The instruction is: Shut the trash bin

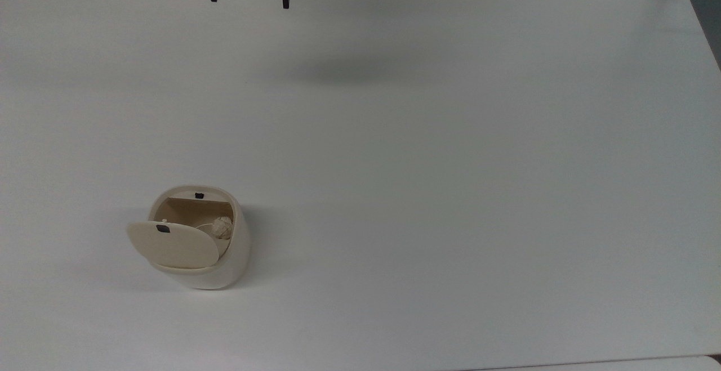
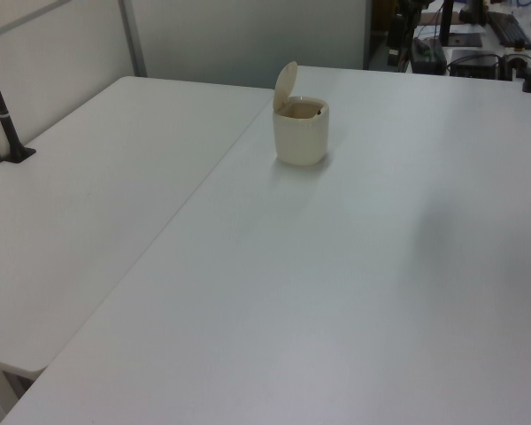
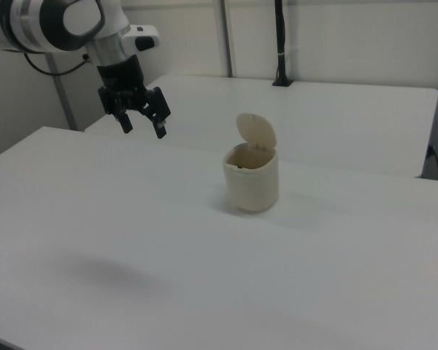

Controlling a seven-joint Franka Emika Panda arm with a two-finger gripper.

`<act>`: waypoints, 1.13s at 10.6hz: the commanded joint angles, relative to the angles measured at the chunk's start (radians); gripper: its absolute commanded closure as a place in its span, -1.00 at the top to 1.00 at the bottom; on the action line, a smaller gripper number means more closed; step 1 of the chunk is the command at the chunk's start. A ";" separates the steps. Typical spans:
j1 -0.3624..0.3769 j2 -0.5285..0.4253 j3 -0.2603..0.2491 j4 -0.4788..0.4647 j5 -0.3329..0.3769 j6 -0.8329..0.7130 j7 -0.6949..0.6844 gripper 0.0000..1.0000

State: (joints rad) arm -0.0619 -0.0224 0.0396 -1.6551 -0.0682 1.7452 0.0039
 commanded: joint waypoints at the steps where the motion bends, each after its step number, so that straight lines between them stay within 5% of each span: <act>1: 0.007 -0.025 -0.006 -0.012 0.021 -0.033 -0.012 1.00; 9: -0.013 -0.008 -0.015 0.003 0.021 -0.013 -0.022 1.00; 12: -0.029 0.083 -0.017 0.061 0.005 0.162 -0.009 1.00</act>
State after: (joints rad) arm -0.0842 -0.0130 0.0298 -1.6455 -0.0682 1.7800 0.0039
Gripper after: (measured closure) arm 0.000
